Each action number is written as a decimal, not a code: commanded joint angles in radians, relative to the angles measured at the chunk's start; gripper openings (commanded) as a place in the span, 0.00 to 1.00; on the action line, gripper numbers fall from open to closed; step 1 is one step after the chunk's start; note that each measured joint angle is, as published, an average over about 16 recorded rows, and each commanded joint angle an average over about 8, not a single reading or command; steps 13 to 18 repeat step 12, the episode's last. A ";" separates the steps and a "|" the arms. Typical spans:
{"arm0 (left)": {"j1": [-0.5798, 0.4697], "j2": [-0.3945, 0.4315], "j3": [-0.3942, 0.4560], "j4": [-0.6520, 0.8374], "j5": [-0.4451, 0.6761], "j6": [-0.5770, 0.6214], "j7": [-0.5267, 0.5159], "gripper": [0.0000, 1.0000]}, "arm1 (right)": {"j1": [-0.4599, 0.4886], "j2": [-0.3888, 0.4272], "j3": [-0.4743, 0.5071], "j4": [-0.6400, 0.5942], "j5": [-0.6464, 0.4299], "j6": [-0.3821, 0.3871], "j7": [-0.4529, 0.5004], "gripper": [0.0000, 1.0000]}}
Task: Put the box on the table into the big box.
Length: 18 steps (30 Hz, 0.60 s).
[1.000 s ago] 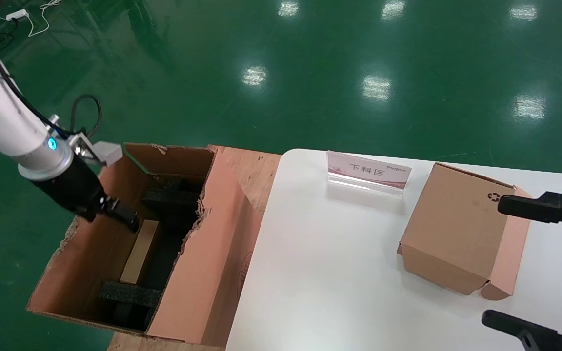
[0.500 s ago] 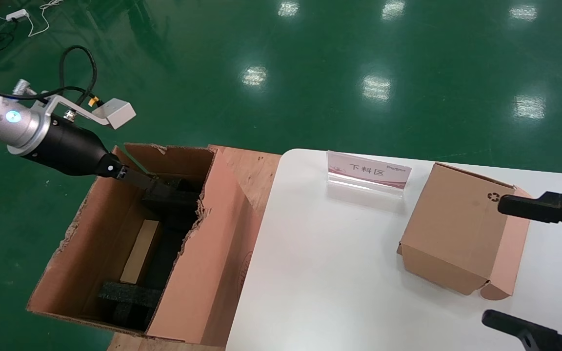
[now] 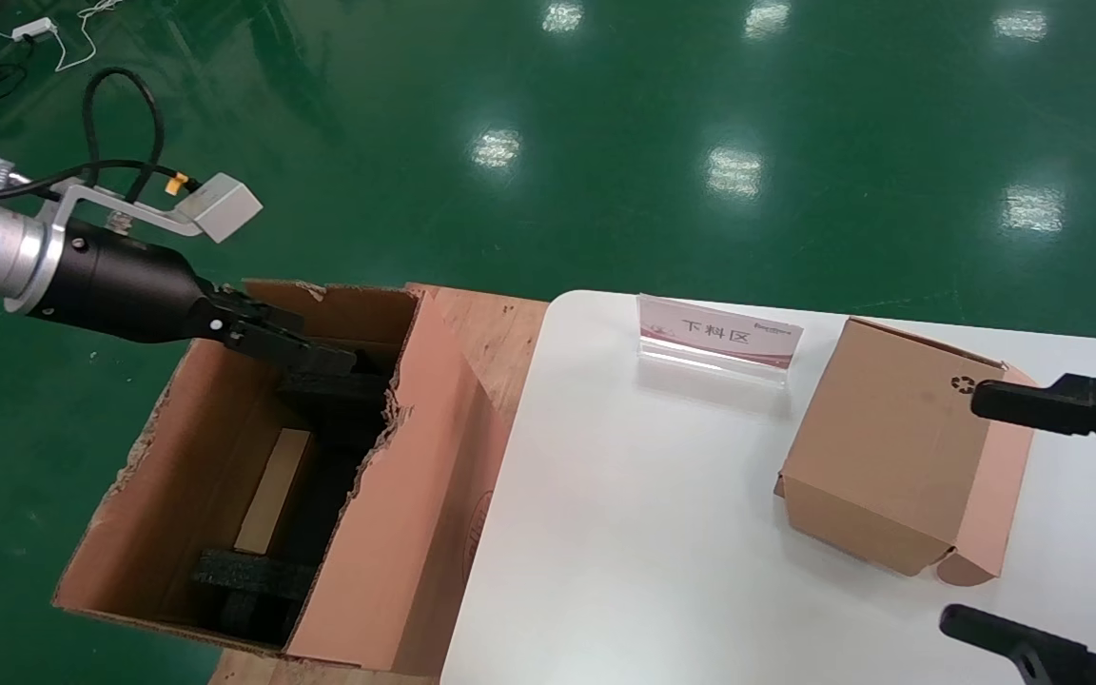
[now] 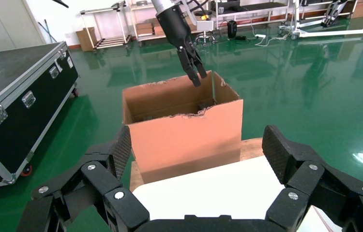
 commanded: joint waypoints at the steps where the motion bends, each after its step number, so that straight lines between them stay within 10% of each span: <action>1: 0.003 0.006 -0.005 -0.003 0.005 -0.001 -0.004 1.00 | 0.000 0.000 0.000 0.000 0.000 0.000 0.000 1.00; 18: 0.073 0.015 -0.094 -0.060 -0.010 0.002 0.015 1.00 | 0.000 0.000 0.000 0.000 0.000 0.000 0.000 1.00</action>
